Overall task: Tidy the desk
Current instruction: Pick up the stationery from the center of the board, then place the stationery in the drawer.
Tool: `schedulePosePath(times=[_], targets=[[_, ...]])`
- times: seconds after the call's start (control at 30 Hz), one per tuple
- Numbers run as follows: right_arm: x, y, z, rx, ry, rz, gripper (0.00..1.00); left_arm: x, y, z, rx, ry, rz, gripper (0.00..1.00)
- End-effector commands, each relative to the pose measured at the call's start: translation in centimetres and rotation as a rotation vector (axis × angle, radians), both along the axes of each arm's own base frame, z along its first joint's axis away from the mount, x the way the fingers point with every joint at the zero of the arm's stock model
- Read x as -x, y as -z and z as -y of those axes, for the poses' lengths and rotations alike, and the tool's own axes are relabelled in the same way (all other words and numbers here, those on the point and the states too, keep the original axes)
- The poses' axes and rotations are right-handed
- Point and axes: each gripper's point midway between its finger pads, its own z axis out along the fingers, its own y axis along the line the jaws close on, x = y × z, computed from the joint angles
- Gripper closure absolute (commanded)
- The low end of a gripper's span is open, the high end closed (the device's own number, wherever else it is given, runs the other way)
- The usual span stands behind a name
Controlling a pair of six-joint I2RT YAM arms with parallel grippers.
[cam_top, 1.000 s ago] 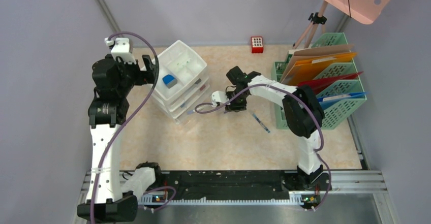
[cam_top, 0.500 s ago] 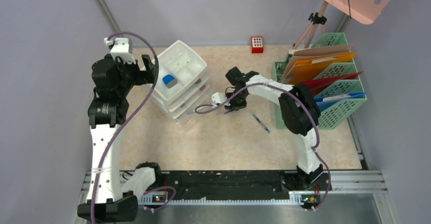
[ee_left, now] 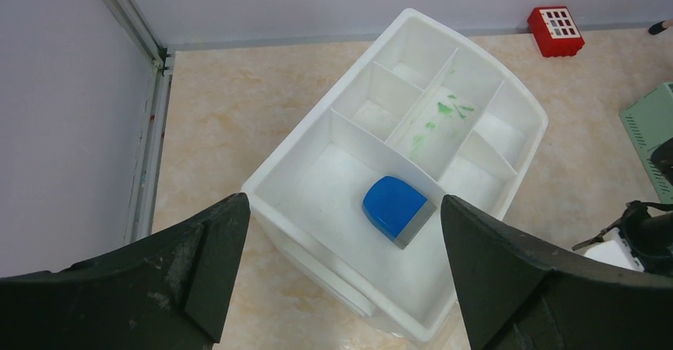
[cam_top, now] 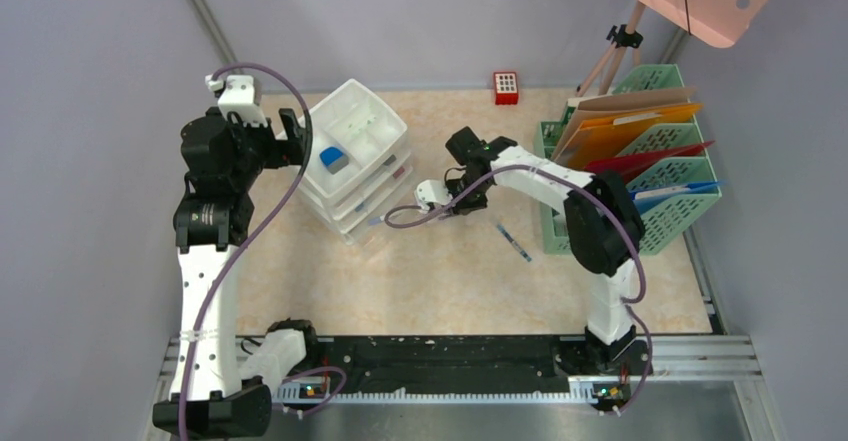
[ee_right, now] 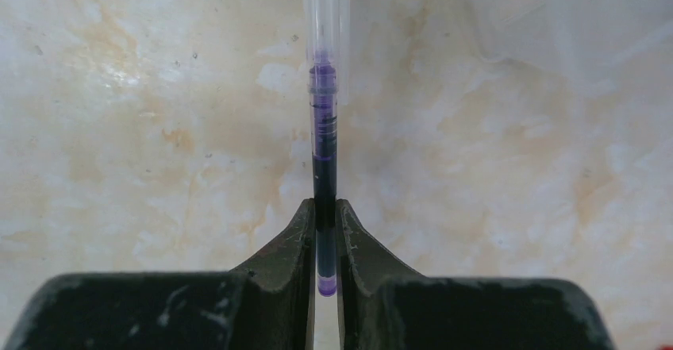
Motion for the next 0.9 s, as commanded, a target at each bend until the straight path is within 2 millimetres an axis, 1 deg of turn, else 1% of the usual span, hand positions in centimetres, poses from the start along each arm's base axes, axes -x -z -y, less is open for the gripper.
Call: schedulePosePath(times=[0.0,0.1,0.2,0.3,0.33,0.4,0.5,0.67,0.87], targets=[[0.8,-6.8,-2.5,-0.122,-0.082,0.14,1.0,0.2,-1.7,-0.1,-0.012,0.003,0.071,0.05],[1.3,-8.8,-3.7,-0.148,-0.116,0.19,1.0,0.2,-1.9,-0.2,-0.012,-0.001,0.075,0.05],[1.8,-10.1,-5.3,-0.163,-0.162,0.242,1.0,0.2,-2.0,-0.1,-0.009,0.001,0.077,0.05],[1.9,-11.3,-7.3,-0.166,-0.209,0.3,1.0,0.1,-2.0,-0.1,-0.007,0.0,0.075,0.05],[2.1,-11.4,-8.0,-0.164,-0.226,0.307,1.0,0.1,-1.8,-0.1,-0.006,0.001,0.072,0.05],[1.8,-12.3,-9.4,-0.176,-0.249,0.33,1.0,0.1,-1.7,-0.2,-0.007,-0.003,0.071,0.05],[1.4,-12.8,-11.2,-0.175,-0.278,0.348,1.0,0.3,-1.9,-0.3,-0.012,-0.008,0.077,0.04],[1.0,-12.0,-13.5,-0.171,-0.321,0.358,1.0,0.4,-2.2,-0.6,-0.016,-0.016,0.088,0.04],[1.0,-10.4,-15.4,-0.171,-0.366,0.384,1.0,0.4,-2.5,-0.5,-0.016,-0.015,0.092,0.04]])
